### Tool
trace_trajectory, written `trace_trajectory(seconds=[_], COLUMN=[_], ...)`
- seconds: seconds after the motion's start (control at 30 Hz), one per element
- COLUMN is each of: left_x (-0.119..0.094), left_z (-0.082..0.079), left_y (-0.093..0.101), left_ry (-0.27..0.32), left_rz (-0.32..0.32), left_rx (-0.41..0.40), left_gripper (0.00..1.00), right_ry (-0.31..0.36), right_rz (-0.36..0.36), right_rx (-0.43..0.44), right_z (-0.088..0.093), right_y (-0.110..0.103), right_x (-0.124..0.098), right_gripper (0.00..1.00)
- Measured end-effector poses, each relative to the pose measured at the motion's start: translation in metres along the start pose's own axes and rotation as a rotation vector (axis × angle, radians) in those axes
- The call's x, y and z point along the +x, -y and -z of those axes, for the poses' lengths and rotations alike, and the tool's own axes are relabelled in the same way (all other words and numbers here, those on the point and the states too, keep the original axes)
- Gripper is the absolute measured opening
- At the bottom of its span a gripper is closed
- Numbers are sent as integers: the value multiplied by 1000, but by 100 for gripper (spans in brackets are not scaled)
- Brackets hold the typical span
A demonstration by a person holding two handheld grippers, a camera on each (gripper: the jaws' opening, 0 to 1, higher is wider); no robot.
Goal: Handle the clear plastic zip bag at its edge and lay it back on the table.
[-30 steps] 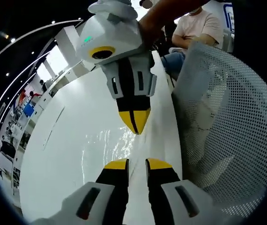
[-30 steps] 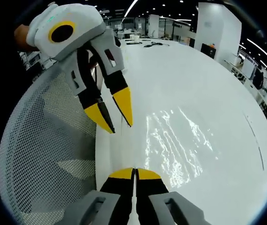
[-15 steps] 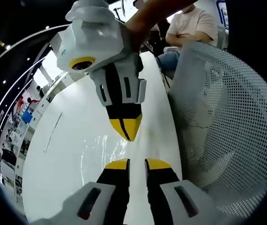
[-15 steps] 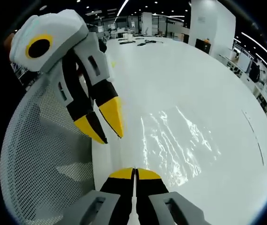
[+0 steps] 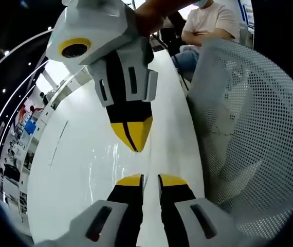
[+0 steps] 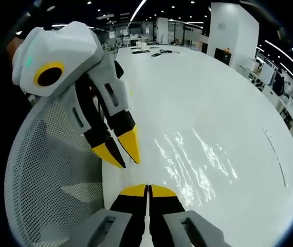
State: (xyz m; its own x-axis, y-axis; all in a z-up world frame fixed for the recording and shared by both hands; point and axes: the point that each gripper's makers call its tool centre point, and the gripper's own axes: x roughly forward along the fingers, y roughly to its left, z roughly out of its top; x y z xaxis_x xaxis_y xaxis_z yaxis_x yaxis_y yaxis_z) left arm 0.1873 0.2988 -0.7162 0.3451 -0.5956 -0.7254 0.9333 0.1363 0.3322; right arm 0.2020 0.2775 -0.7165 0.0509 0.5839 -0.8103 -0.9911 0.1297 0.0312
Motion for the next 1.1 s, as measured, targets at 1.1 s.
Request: trace_trajectory(seconds=[1.1], left_x=[-7], left_z=[-1], left_y=[-14], left_ry=[-7], left_rz=[-52], left_rx=[-15], left_gripper=[0], right_ry=[104], right_rz=[174], right_rx=[-147], right_z=[-33], right_y=[25], right_x=[-28], right_gripper=[0])
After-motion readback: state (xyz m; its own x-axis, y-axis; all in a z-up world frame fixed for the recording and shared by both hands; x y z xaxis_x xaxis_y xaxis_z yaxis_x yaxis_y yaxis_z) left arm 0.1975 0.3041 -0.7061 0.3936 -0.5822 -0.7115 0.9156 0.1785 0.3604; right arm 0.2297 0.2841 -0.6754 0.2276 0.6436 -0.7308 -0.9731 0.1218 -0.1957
